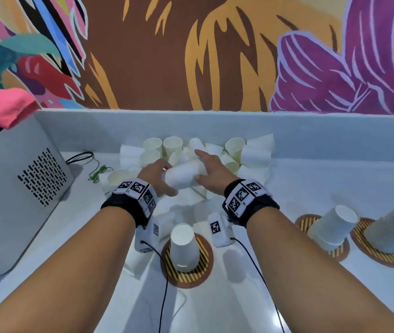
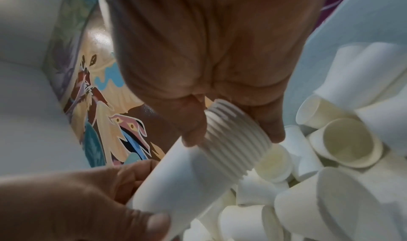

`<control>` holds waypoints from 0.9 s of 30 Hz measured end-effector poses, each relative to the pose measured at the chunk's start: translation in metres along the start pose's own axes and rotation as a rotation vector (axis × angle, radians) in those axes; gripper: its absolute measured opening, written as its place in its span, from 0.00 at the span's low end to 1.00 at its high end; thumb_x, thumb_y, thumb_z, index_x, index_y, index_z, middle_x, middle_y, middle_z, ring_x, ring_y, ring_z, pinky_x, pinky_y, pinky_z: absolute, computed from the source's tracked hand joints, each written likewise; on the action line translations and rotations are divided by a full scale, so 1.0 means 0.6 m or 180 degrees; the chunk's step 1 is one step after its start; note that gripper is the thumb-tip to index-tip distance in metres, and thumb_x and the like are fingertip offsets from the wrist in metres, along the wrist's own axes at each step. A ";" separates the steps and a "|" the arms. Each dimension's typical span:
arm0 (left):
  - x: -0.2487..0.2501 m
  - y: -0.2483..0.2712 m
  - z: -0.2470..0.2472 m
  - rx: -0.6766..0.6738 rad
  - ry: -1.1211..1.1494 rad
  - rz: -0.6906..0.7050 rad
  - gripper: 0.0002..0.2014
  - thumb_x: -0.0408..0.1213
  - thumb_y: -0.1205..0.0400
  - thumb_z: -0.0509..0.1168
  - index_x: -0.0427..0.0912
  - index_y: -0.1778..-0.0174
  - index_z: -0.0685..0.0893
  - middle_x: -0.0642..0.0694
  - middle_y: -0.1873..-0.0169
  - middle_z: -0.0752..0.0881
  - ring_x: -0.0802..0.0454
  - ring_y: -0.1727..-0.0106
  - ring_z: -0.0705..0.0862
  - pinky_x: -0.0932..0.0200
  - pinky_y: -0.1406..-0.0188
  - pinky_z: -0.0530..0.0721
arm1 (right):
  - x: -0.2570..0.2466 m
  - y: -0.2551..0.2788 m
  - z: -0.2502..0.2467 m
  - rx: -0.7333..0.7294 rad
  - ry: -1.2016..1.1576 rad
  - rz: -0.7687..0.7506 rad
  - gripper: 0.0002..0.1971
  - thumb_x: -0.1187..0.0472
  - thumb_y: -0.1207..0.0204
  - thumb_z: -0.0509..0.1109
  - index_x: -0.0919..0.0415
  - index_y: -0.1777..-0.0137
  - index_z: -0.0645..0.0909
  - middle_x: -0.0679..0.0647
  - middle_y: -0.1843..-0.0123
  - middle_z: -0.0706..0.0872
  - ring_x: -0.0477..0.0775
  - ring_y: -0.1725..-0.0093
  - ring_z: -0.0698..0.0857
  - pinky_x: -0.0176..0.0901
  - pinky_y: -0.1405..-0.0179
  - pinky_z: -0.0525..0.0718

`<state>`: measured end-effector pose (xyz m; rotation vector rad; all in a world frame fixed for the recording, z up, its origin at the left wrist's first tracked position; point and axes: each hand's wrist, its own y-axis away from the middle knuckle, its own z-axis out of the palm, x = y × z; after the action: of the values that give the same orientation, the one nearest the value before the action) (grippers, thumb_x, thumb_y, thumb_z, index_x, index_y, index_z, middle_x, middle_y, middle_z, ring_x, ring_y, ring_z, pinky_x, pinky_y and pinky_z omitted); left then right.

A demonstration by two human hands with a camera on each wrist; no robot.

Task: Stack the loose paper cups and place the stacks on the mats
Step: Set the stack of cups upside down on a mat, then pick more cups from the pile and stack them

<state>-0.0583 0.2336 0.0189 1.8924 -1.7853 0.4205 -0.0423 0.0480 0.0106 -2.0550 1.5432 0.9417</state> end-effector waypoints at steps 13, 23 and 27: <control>0.077 0.061 0.021 0.0017 -0.0077 0.0586 0.31 0.34 0.31 0.79 0.46 0.32 0.76 0.44 0.39 0.82 0.44 0.41 0.81 0.57 0.46 0.77 | 0.049 0.106 -0.012 0.0697 0.0828 0.0026 0.41 0.63 0.34 0.78 0.58 0.23 0.62 0.60 0.27 0.62 0.66 0.38 0.79 0.53 0.33 0.78; 0.214 0.115 0.100 0.0117 0.0445 0.0858 0.30 0.35 0.30 0.79 0.48 0.33 0.77 0.46 0.42 0.81 0.47 0.47 0.79 0.58 0.51 0.76 | 0.142 0.211 -0.109 0.0977 0.0850 0.0274 0.41 0.57 0.38 0.83 0.58 0.26 0.66 0.58 0.31 0.68 0.64 0.40 0.81 0.54 0.37 0.81; 0.275 0.133 0.145 0.0236 0.0818 0.1056 0.28 0.37 0.30 0.79 0.48 0.34 0.78 0.48 0.45 0.80 0.47 0.44 0.79 0.60 0.52 0.74 | 0.187 0.247 -0.151 0.1149 0.0777 0.0433 0.38 0.56 0.39 0.82 0.56 0.30 0.68 0.57 0.34 0.70 0.63 0.42 0.82 0.54 0.41 0.83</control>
<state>-0.1321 0.0471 0.0481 1.5061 -1.9273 0.8189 -0.1399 -0.1343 0.0043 -1.8743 1.8420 0.4221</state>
